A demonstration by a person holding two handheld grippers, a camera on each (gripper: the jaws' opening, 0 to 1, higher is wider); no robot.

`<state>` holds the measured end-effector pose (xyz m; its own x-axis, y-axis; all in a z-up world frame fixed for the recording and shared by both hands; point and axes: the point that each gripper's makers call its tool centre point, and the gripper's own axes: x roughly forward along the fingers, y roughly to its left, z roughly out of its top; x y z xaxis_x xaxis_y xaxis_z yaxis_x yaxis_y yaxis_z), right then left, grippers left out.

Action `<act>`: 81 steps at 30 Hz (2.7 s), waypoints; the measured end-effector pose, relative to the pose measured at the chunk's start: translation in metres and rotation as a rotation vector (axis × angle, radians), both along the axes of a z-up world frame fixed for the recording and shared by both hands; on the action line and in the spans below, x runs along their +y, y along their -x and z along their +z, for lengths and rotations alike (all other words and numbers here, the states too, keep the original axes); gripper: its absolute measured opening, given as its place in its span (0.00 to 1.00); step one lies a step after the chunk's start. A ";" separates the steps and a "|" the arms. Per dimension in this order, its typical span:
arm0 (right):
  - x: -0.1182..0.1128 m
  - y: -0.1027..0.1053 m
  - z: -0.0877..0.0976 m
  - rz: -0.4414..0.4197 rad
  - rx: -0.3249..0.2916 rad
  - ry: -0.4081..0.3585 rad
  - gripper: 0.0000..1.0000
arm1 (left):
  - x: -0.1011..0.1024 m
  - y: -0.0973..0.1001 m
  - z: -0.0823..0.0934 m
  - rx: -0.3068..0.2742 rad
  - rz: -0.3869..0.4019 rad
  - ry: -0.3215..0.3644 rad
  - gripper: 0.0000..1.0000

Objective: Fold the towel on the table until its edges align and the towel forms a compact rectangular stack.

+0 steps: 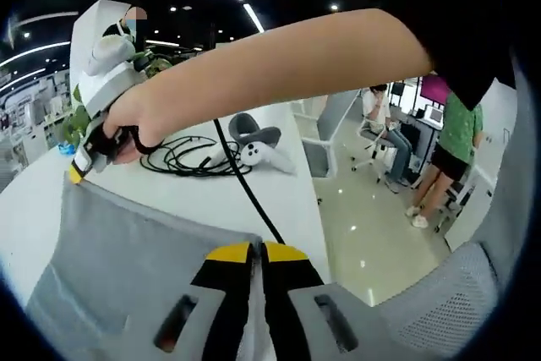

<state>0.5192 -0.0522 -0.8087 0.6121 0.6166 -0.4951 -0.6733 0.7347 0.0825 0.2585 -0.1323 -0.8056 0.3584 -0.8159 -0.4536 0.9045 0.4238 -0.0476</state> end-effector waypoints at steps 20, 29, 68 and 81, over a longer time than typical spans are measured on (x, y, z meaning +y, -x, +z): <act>0.052 0.015 0.065 0.020 -0.057 -0.046 0.00 | 0.051 0.013 0.057 -0.043 0.087 0.088 0.04; 0.069 0.022 0.090 0.011 -0.071 -0.071 0.00 | 0.078 0.023 0.079 -0.074 0.104 0.100 0.04; 0.233 0.063 0.183 0.202 -0.143 -0.168 0.00 | 0.231 0.051 0.162 -0.223 0.347 0.188 0.04; 0.282 0.079 0.205 0.269 -0.169 -0.178 0.00 | 0.280 0.061 0.182 -0.276 0.454 0.210 0.04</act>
<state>0.4404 0.2299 -0.6042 0.4805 0.8341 -0.2708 -0.8555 0.5138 0.0645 0.1973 0.1477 -0.6233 0.7764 -0.6150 -0.1380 0.6247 0.7799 0.0391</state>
